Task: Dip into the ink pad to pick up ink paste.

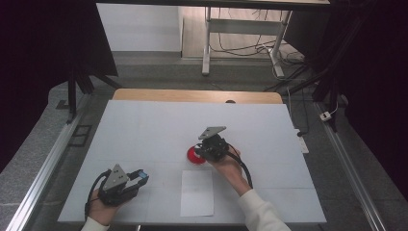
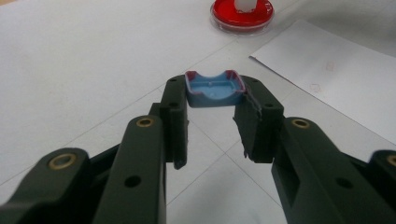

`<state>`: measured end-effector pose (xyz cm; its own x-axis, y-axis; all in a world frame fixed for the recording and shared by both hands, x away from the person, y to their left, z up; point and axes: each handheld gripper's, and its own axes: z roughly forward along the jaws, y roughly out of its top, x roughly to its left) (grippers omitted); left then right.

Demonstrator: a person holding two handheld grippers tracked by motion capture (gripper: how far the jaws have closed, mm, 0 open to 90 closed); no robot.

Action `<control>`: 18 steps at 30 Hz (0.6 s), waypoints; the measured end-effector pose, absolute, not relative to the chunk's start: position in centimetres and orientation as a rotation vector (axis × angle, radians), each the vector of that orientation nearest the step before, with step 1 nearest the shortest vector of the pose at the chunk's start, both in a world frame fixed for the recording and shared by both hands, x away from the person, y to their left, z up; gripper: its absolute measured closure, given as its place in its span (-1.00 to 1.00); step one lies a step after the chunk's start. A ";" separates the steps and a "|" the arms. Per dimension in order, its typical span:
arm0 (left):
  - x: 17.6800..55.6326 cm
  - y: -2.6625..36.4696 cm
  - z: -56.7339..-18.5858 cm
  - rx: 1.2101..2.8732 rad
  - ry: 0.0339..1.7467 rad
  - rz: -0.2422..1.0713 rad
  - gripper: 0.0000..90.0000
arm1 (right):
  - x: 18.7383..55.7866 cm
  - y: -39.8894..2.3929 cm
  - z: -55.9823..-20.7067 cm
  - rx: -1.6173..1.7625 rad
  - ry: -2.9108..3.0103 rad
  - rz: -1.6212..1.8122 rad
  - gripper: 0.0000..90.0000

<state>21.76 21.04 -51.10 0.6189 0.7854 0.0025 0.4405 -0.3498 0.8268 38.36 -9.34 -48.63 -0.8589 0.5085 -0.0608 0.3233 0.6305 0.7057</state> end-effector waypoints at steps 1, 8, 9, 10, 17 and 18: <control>21.8 21.0 -51.1 1.994 0.965 0.514 0.45 | 38.4 -9.3 -48.7 0.678 2.598 1.053 0.67; 21.7 21.0 -51.1 1.993 0.965 0.514 0.45 | 38.2 -9.1 -48.9 0.675 2.595 1.028 0.67; 21.7 21.0 -51.1 1.993 0.965 0.514 0.45 | 38.2 -9.1 -48.9 0.671 2.595 1.024 0.67; 21.7 21.0 -51.1 1.994 0.965 0.513 0.45 | 38.2 -9.0 -48.9 0.673 2.595 1.023 0.67; 21.7 21.0 -51.1 1.993 0.965 0.513 0.45 | 38.2 -9.1 -49.0 0.684 2.593 1.027 0.67; 21.7 21.0 -51.1 1.993 0.964 0.513 0.45 | 38.2 -9.1 -49.0 0.688 2.592 1.032 0.67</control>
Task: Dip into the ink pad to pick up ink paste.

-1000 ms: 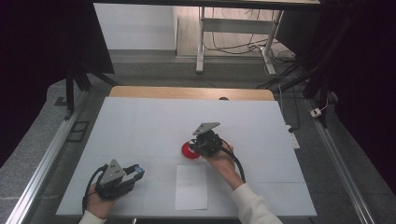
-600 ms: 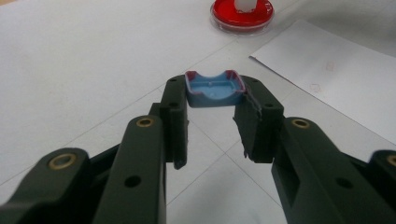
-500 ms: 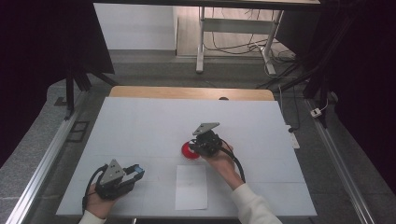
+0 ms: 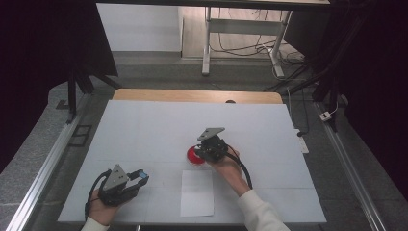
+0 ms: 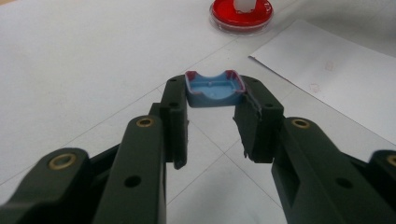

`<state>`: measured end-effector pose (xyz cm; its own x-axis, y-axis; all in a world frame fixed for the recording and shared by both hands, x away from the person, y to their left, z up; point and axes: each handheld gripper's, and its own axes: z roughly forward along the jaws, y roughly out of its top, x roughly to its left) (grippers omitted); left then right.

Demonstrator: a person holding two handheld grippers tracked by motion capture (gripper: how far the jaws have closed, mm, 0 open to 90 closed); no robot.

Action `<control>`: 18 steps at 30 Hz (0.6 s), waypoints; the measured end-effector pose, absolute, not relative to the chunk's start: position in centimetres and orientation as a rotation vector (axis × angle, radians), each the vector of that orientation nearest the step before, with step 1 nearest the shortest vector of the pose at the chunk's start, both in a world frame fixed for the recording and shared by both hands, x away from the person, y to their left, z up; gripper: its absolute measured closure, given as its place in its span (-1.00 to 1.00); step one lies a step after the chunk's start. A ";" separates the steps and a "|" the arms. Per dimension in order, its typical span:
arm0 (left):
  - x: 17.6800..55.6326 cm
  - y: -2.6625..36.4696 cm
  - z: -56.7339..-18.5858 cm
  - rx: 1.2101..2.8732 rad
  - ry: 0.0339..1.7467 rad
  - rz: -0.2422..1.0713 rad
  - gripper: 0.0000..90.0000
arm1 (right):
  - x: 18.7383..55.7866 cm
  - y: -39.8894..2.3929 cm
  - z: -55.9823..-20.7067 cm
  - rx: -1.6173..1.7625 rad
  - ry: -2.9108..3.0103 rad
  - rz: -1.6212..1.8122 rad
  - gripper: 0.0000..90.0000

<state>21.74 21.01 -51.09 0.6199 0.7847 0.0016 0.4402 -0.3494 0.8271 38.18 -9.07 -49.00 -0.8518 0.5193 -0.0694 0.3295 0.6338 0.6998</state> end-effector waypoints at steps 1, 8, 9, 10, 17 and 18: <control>21.7 21.0 -51.1 1.994 0.963 0.512 0.45 | 38.2 -9.1 -49.0 0.687 2.593 1.032 0.67; 21.7 20.9 -51.0 1.993 0.961 0.513 0.45 | 38.2 -9.3 -49.1 0.716 2.593 1.038 0.67; 21.7 20.9 -51.0 1.993 0.960 0.512 0.45 | 38.2 -9.3 -49.1 0.715 2.595 1.039 0.67; 21.7 20.9 -51.1 1.994 0.960 0.512 0.45 | 38.2 -9.3 -49.1 0.715 2.593 1.042 0.67; 21.7 20.9 -51.0 1.992 0.960 0.513 0.45 | 38.1 -9.2 -49.2 0.708 2.589 1.038 0.67; 21.7 20.9 -51.0 1.992 0.960 0.513 0.45 | 38.1 -9.2 -49.2 0.704 2.587 1.036 0.67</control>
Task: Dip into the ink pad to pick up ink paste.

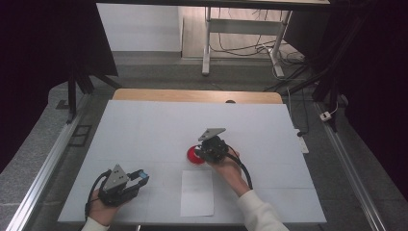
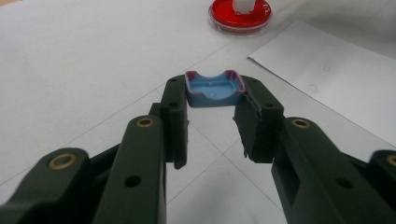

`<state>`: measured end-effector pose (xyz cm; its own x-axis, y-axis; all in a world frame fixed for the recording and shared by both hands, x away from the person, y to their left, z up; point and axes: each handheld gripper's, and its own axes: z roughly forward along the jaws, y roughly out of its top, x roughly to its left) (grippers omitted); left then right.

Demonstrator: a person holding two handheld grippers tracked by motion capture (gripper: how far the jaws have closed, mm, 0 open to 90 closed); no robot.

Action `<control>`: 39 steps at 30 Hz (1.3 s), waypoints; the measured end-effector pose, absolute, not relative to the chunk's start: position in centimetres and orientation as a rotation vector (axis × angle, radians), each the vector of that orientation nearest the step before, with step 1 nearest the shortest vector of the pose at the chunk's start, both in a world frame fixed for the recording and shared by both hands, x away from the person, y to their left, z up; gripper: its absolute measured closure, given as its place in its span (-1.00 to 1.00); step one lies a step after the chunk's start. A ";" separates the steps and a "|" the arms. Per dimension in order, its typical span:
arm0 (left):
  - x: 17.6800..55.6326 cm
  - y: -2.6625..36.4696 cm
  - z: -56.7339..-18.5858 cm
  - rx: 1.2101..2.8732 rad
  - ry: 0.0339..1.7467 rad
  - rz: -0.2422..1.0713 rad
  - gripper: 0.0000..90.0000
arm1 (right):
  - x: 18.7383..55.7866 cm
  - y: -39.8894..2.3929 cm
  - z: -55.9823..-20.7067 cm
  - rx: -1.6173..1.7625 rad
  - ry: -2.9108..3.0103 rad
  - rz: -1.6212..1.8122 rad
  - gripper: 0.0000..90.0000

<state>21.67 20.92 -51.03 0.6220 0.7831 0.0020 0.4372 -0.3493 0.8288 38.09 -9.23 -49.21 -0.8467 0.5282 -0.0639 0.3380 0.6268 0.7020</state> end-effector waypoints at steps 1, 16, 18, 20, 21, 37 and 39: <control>21.7 20.9 -51.0 1.992 0.960 0.513 0.45 | 38.1 -9.2 -49.2 0.701 2.587 1.034 0.67; 21.7 21.0 -51.0 1.989 0.963 0.514 0.45 | 37.9 -9.2 -49.1 0.680 2.575 1.031 0.67; 21.7 21.1 -51.0 1.989 0.961 0.514 0.45 | 37.9 -9.3 -48.9 0.690 2.568 1.059 0.67; 21.7 21.1 -51.0 1.989 0.962 0.516 0.45 | 38.0 -9.5 -48.9 0.710 2.567 1.078 0.67; 21.7 21.1 -51.0 1.989 0.962 0.516 0.45 | 38.1 -9.6 -48.9 0.719 2.567 1.089 0.67; 21.7 21.0 -51.0 1.990 0.962 0.519 0.45 | 37.5 -11.2 -47.4 0.762 2.499 1.216 0.67; 21.7 21.1 -51.0 1.989 0.963 0.519 0.45 | 37.4 -11.5 -47.3 0.762 2.495 1.237 0.67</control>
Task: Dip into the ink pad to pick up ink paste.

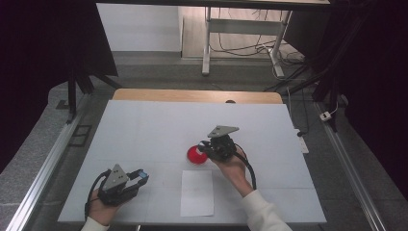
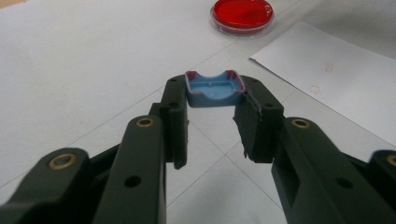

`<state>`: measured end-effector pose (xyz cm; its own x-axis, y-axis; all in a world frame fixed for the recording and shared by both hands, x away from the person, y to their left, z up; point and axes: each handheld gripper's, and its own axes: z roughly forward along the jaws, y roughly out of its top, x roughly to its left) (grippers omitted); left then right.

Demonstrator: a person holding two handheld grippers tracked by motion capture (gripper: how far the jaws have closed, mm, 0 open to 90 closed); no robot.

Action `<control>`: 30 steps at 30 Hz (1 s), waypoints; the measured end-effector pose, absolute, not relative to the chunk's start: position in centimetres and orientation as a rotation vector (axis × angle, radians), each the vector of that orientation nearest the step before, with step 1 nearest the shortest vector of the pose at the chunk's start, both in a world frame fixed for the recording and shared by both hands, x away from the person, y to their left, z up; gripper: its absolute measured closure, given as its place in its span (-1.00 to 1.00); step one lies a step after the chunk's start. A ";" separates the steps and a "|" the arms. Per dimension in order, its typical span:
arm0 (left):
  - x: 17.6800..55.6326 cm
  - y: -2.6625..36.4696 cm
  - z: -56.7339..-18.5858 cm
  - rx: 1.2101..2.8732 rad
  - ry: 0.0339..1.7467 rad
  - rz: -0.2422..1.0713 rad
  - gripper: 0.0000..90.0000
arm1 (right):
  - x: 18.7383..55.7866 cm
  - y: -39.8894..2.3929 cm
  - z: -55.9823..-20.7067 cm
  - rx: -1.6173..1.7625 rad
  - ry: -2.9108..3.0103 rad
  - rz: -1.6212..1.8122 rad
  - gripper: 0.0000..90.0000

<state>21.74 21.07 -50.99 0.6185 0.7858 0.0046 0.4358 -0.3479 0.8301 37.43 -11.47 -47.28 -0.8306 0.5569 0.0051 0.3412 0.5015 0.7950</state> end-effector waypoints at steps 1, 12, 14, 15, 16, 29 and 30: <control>21.7 21.1 -51.0 1.989 0.963 0.520 0.45 | 37.4 -11.6 -47.3 0.764 2.490 1.251 0.67; 21.8 21.0 -51.0 1.990 0.965 0.520 0.45 | 36.8 -12.7 -46.5 0.743 2.461 1.341 0.67; 21.8 21.0 -51.0 1.990 0.965 0.519 0.45 | 36.7 -12.7 -46.4 0.743 2.457 1.356 0.67; 21.8 21.0 -51.0 1.990 0.964 0.519 0.45 | 36.6 -12.7 -46.4 0.738 2.453 1.362 0.67; 21.9 21.0 -51.0 1.990 0.963 0.520 0.45 | 36.5 -12.8 -46.3 0.735 2.455 1.362 0.67; 22.0 21.0 -51.1 1.989 0.963 0.519 0.45 | 35.9 -13.4 -45.8 0.729 2.437 1.389 0.67; 22.0 21.0 -51.1 1.989 0.963 0.518 0.45 | 35.9 -13.4 -45.7 0.730 2.434 1.392 0.67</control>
